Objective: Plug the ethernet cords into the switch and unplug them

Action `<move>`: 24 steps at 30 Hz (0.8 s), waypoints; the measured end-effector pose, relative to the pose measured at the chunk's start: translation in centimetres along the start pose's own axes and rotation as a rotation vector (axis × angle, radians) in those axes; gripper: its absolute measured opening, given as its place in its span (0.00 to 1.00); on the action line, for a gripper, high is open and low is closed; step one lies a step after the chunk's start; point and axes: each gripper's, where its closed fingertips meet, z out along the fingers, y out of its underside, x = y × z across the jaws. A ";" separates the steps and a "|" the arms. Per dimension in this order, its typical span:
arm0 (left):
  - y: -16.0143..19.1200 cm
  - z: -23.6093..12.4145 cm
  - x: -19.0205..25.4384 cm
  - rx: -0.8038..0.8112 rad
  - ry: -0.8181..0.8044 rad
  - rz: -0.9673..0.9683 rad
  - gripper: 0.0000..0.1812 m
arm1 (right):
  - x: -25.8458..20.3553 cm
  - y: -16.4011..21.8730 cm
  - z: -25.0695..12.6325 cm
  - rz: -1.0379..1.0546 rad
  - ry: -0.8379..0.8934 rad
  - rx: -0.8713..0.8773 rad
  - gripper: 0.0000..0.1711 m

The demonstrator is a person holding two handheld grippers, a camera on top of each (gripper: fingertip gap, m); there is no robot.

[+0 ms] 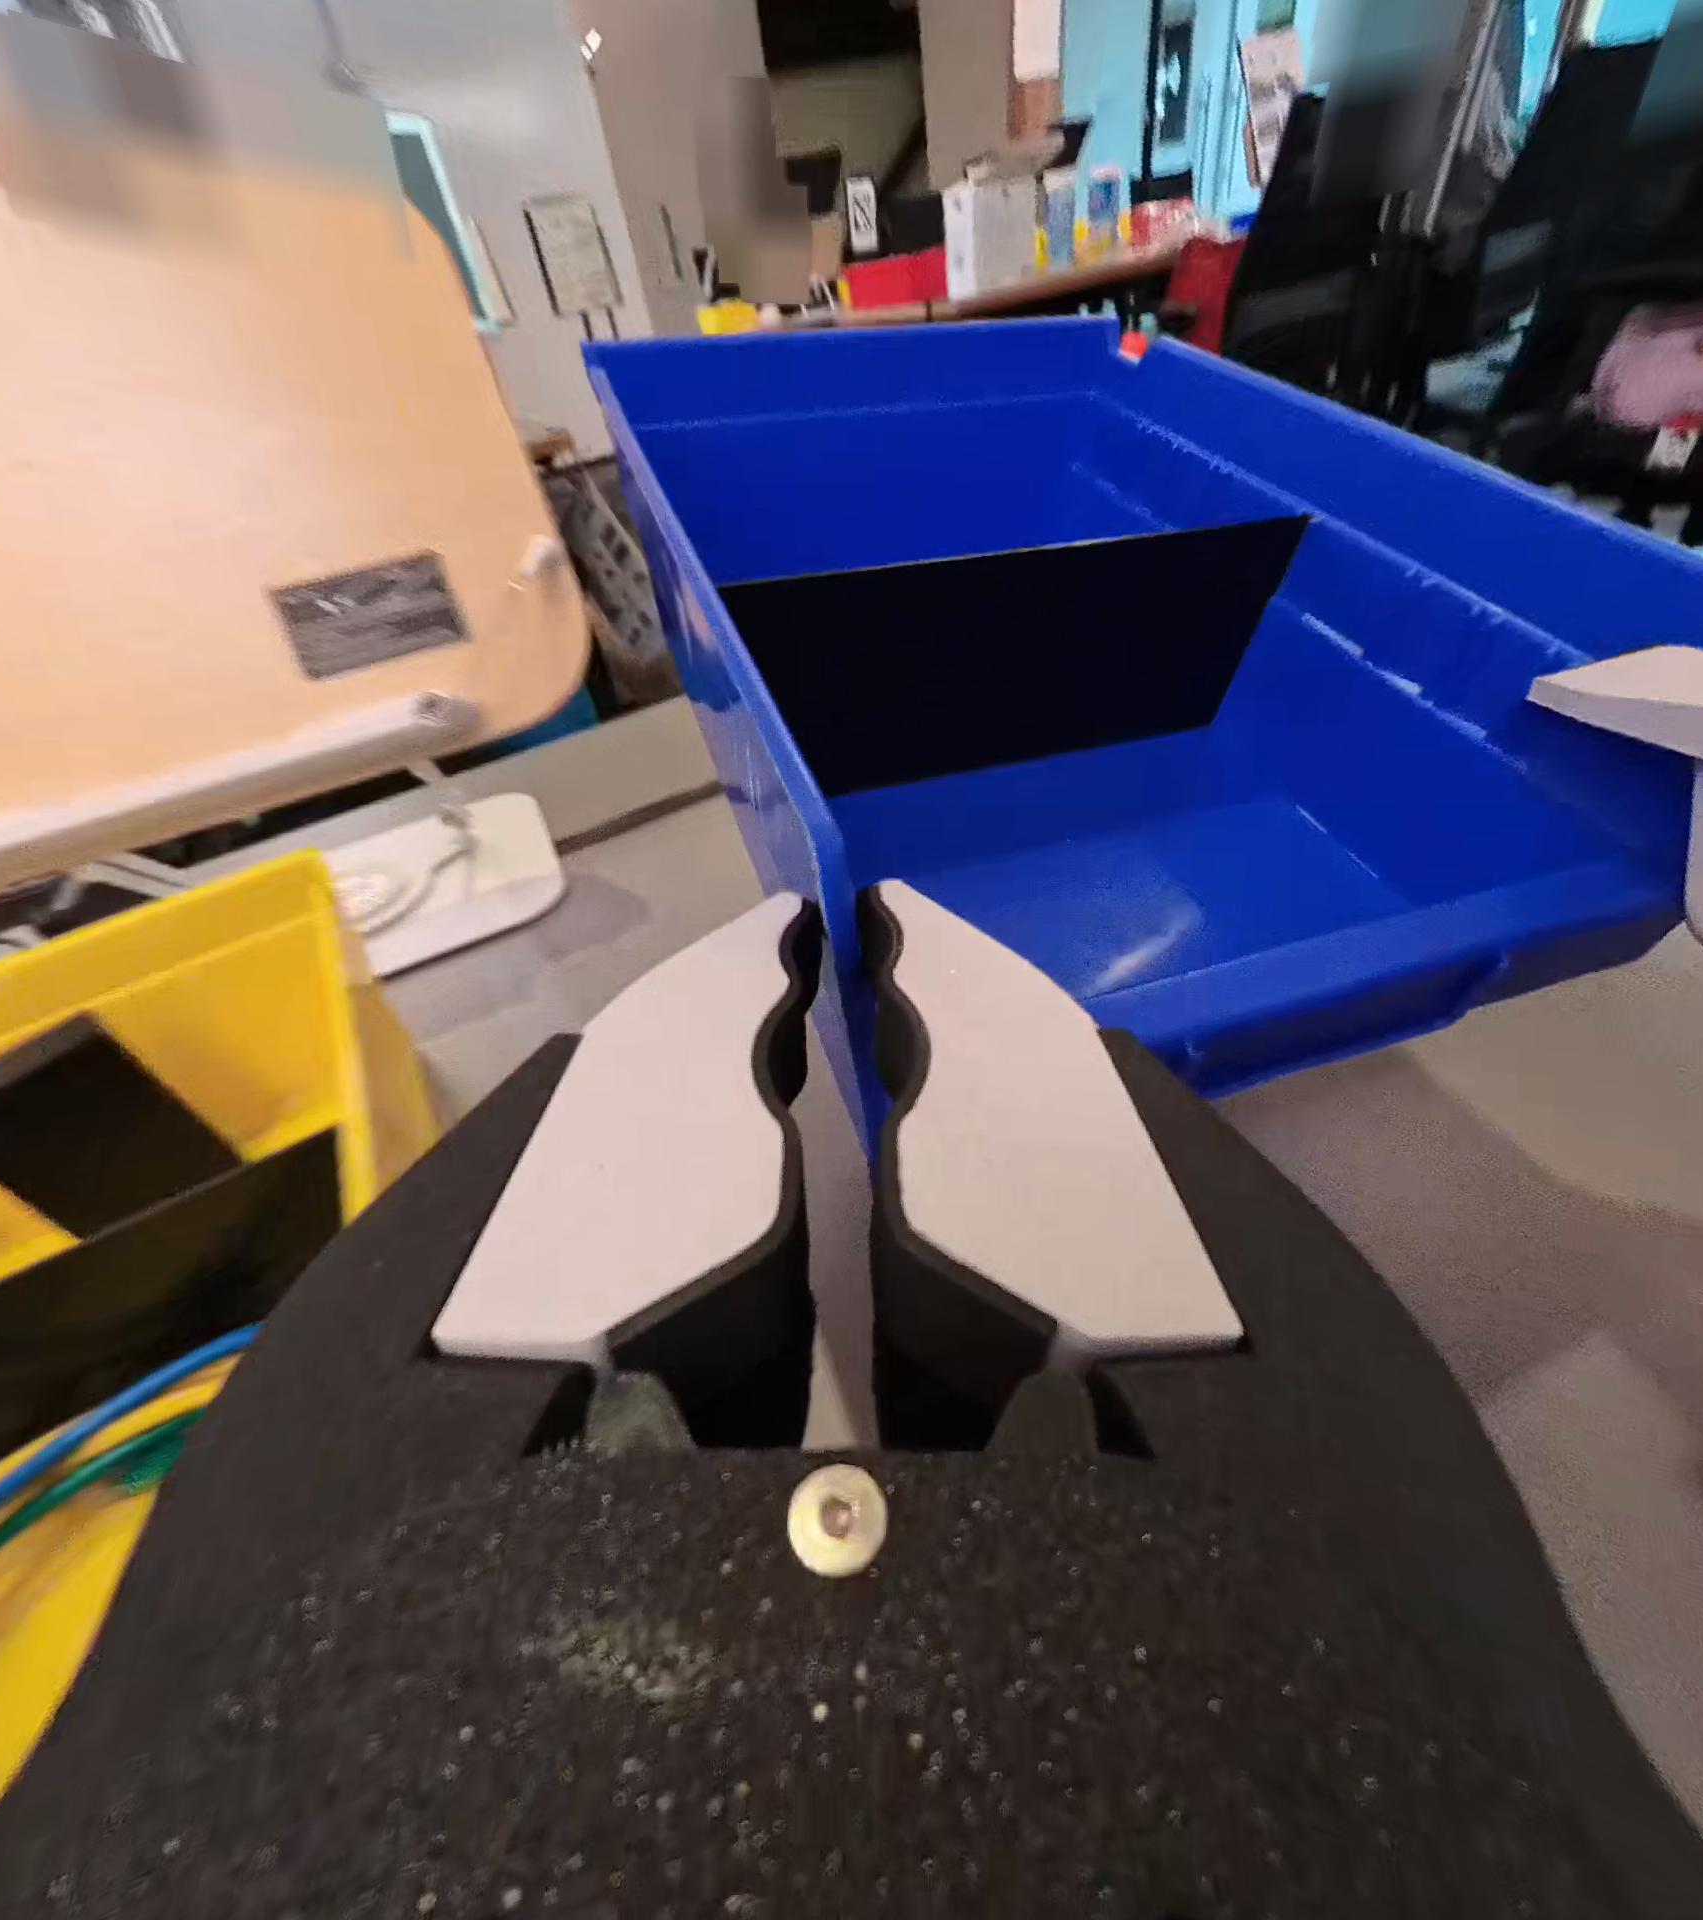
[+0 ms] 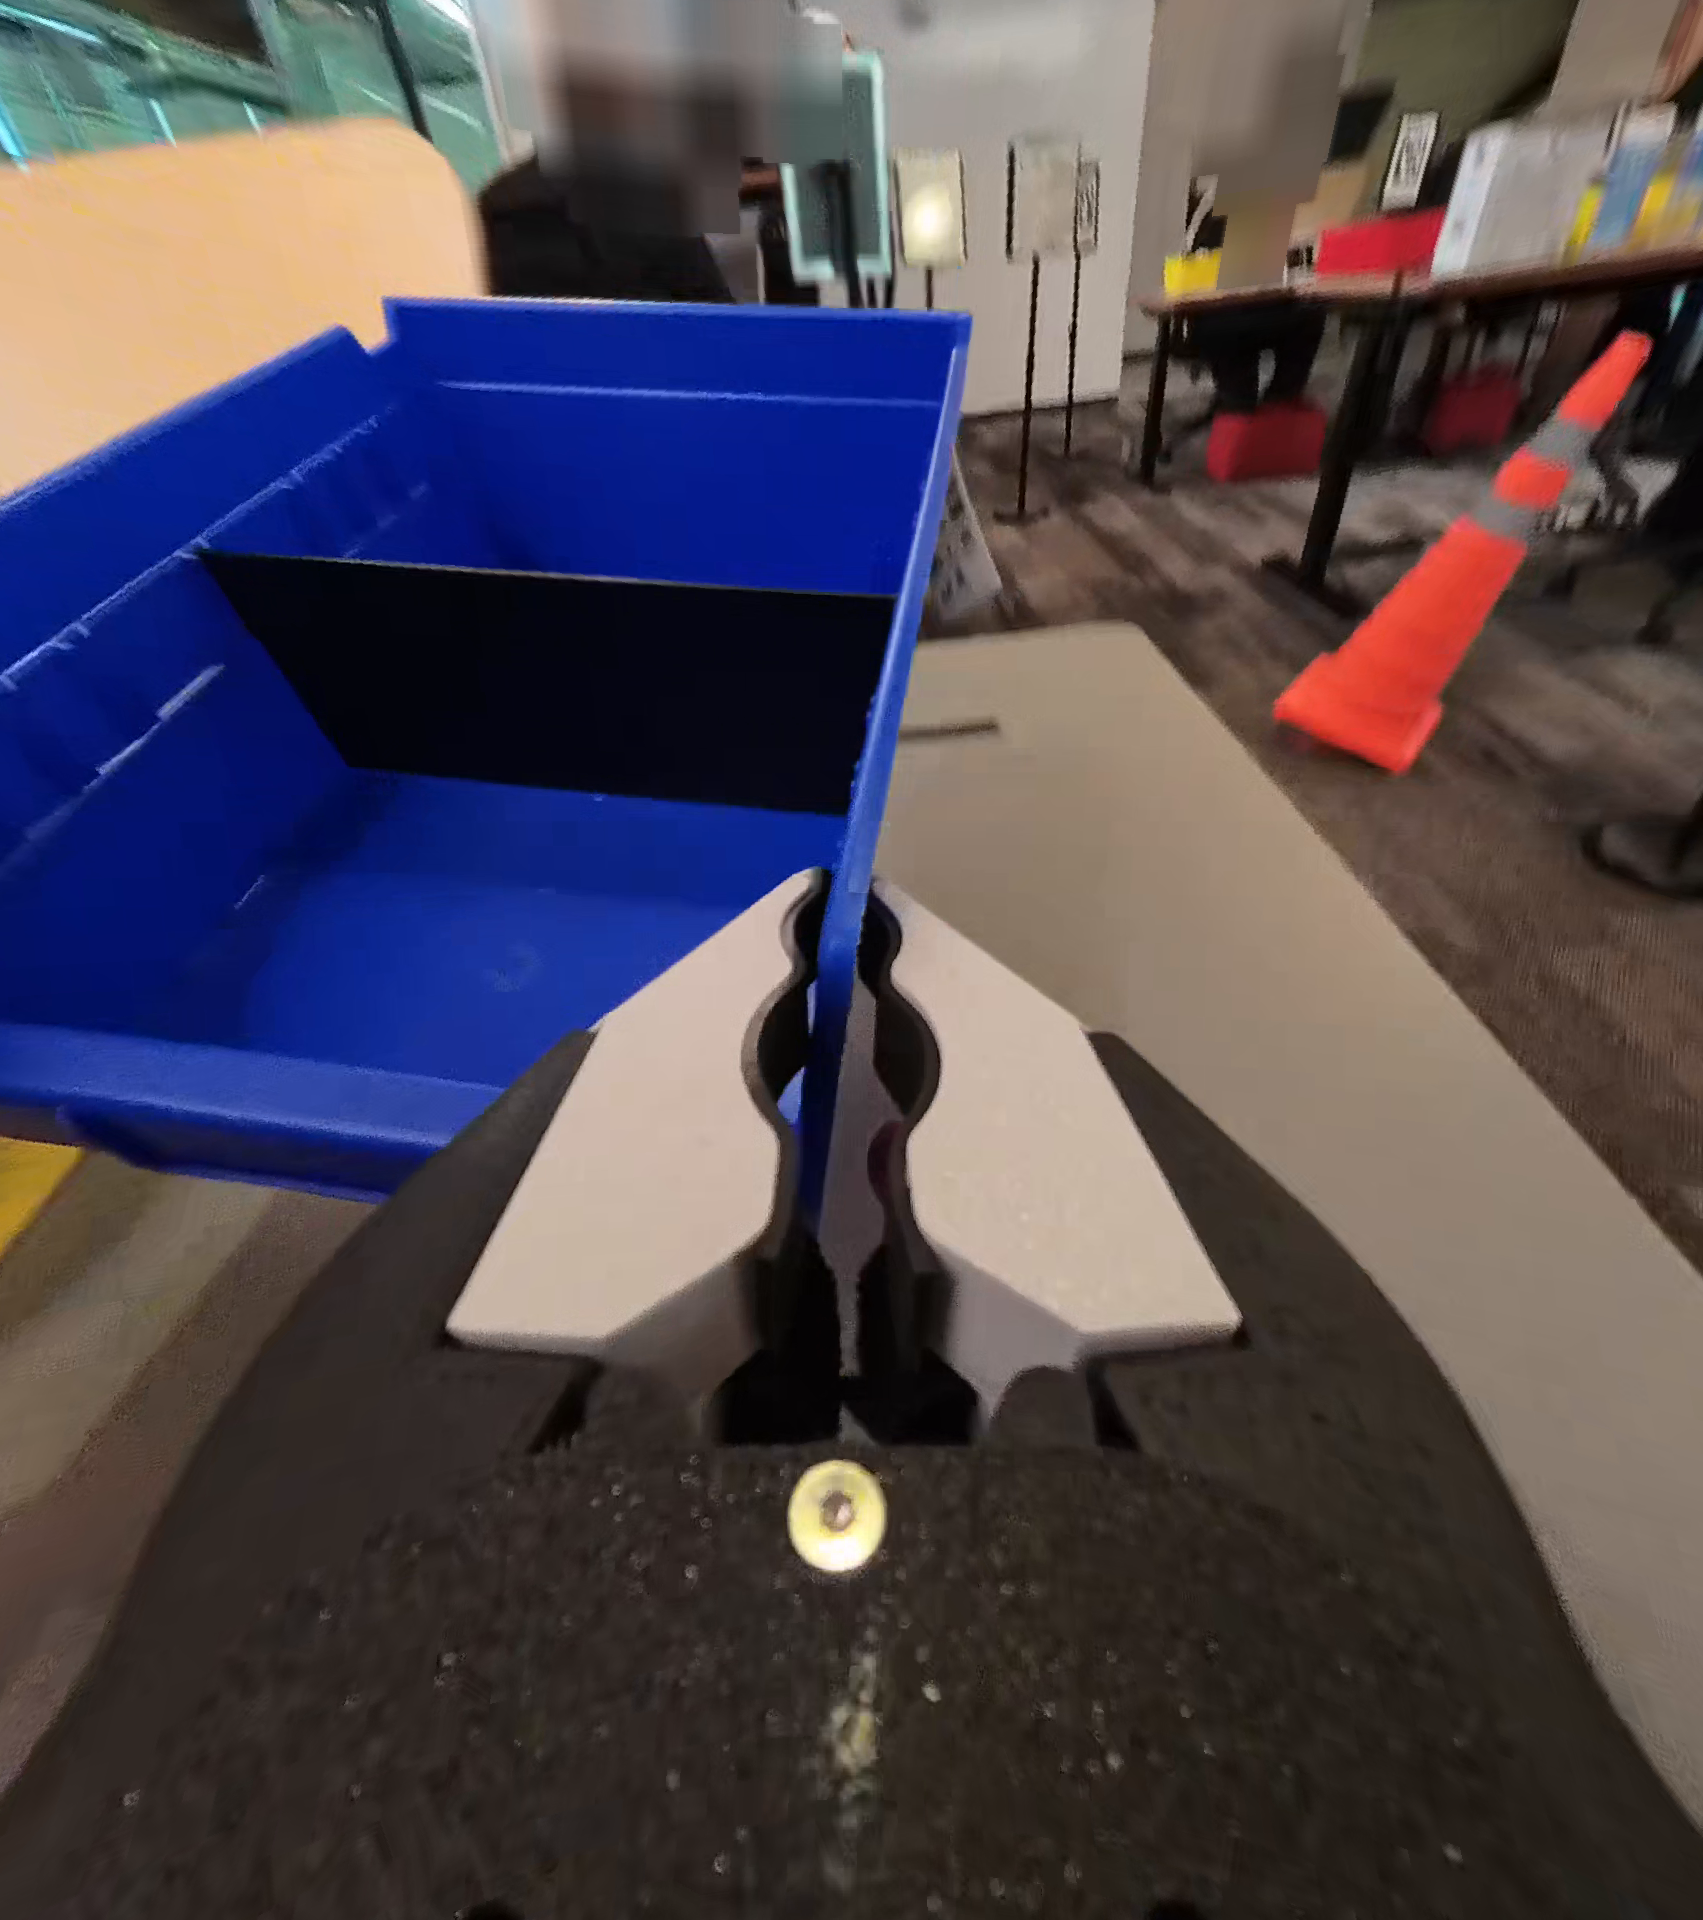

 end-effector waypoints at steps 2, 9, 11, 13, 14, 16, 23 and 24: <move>1.8 1.8 2.4 -0.055 0.026 0.015 0.04 | 2.8 2.7 0.2 0.036 0.012 -0.060 0.03; 8.3 3.8 5.9 -0.235 0.088 -0.054 0.06 | 6.3 6.7 2.4 -0.045 -0.002 -0.197 0.03; 8.3 3.6 6.3 -0.222 0.106 -0.070 0.07 | 6.4 6.7 2.8 -0.045 0.012 -0.212 0.03; 8.3 3.4 6.8 -0.237 0.142 -0.092 0.08 | 6.6 6.6 3.1 -0.054 0.026 -0.215 0.03; 8.3 3.3 7.0 -0.252 0.163 -0.098 0.08 | 6.7 6.6 3.1 -0.055 0.029 -0.213 0.03; 8.2 2.8 7.4 -0.290 0.227 -0.120 0.08 | 6.9 6.6 3.1 -0.052 0.019 -0.207 0.03; 4.7 -4.9 2.5 -0.226 0.351 -0.159 0.11 | 8.4 4.6 1.8 0.028 0.124 -0.106 0.17; 4.1 -6.3 -0.4 -0.183 0.284 -0.137 0.11 | 8.5 3.4 1.0 0.030 0.164 -0.061 0.17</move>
